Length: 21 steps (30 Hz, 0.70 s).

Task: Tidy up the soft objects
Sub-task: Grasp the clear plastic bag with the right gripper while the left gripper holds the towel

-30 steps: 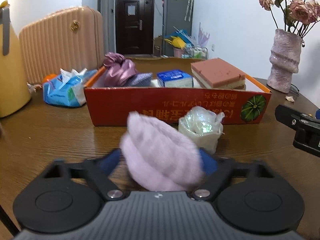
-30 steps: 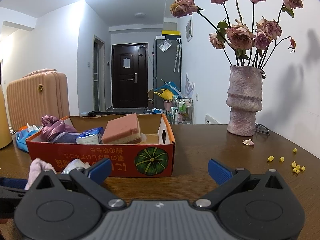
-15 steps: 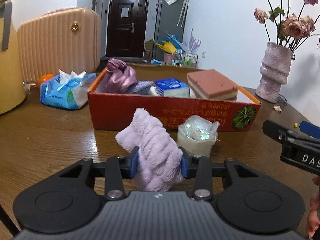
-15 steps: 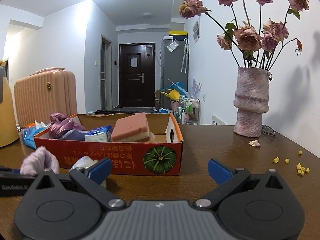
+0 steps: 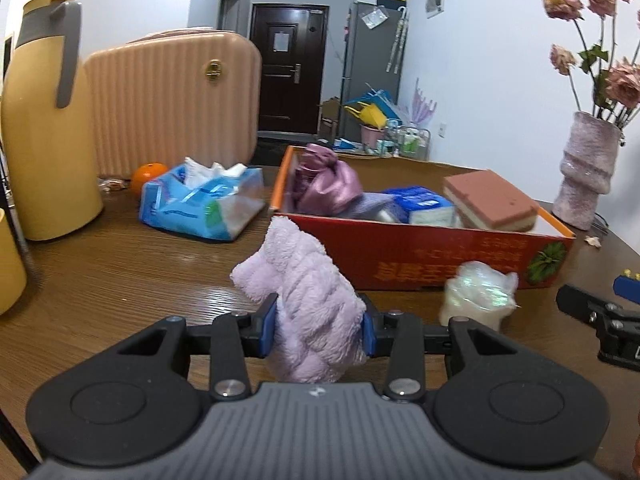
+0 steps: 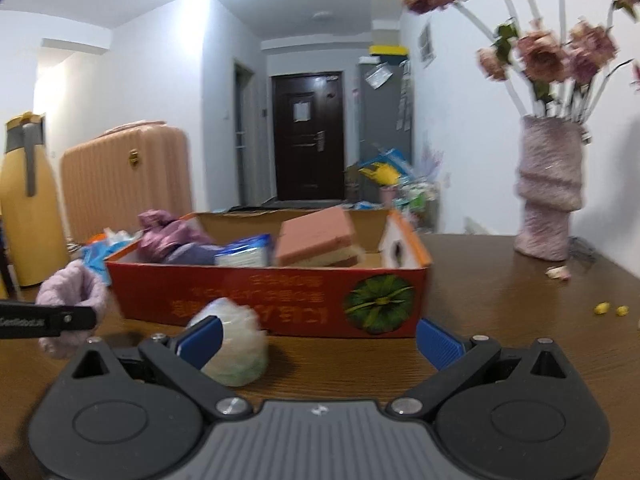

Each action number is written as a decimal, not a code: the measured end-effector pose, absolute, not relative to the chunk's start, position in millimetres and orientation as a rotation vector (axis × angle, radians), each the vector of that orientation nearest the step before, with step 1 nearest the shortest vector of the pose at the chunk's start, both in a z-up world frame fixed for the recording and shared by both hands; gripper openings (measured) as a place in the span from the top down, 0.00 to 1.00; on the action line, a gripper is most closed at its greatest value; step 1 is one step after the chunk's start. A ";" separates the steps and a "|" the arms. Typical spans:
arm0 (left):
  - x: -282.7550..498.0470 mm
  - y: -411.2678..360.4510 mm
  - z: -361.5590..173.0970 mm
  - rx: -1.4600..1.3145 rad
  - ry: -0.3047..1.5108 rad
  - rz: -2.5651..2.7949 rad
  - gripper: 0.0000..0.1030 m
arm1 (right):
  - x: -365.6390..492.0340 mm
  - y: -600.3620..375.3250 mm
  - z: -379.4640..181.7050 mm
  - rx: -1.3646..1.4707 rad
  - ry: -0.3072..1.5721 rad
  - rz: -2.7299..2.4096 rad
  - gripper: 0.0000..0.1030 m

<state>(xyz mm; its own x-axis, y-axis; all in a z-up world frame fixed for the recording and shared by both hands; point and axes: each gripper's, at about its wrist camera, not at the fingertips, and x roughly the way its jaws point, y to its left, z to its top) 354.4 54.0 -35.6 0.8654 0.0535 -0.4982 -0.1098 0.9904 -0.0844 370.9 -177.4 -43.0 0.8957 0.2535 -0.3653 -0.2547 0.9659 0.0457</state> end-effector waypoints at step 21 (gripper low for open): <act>356.5 100.3 -34.7 -0.102 0.496 0.144 0.61 | 426.3 -105.9 -61.8 -0.014 0.592 0.288 0.06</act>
